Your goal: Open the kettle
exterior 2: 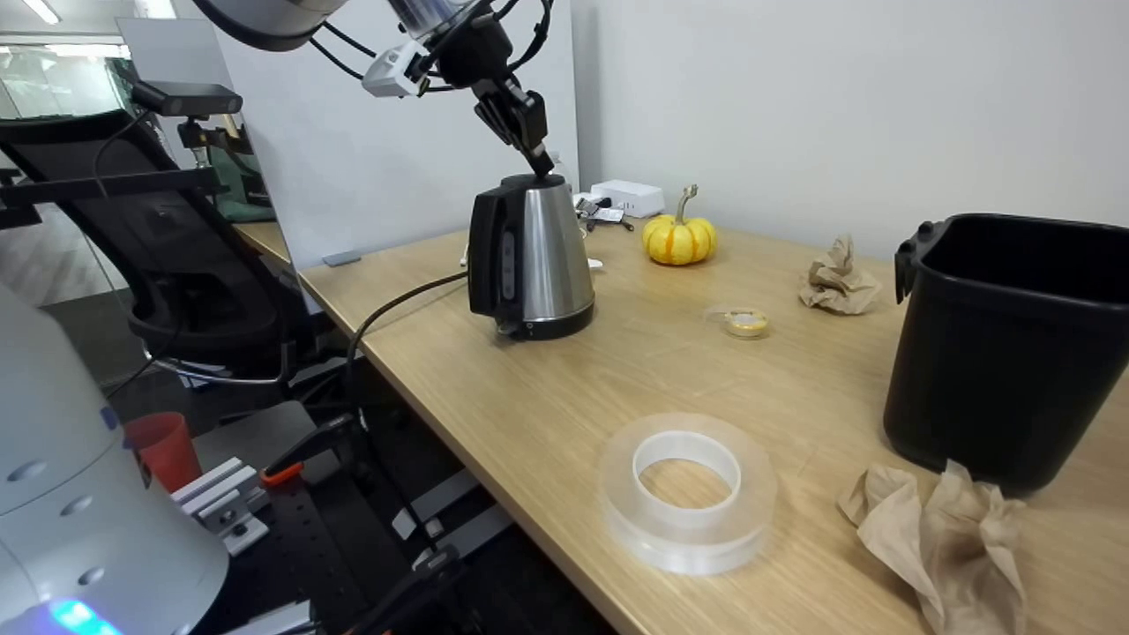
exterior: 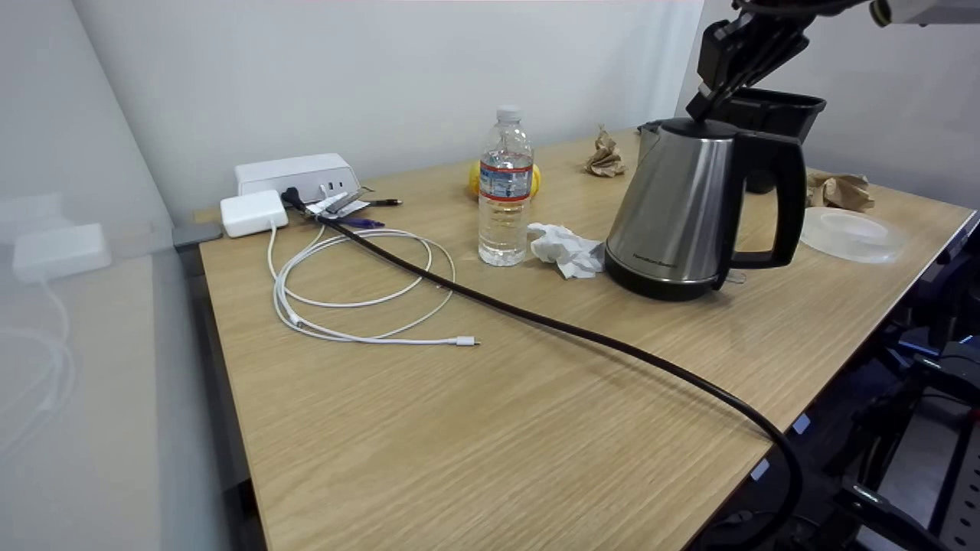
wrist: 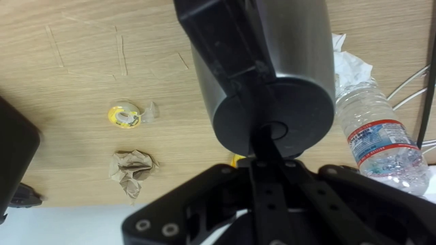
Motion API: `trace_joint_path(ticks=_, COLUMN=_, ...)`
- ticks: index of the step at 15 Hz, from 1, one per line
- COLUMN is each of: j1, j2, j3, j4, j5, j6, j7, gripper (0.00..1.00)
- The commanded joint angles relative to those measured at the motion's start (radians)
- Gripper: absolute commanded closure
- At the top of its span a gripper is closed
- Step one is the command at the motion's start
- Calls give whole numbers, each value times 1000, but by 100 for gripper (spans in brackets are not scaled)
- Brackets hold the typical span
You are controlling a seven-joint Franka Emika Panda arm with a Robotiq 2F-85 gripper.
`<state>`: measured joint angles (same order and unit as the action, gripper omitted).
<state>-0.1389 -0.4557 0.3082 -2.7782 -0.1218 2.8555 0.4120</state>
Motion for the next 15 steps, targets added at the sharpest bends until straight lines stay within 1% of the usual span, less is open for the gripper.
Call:
trace_joint_path(ticks=1, j1=3, j2=-3, j3=2, j4=1, j5=-11, j6=-32, j7=-15, gripper=100)
trace_joint_path(ticks=15, j1=12, j2=-5, j3=4, j4=4, j5=-11, j6=-61, j7=-20, gripper=100)
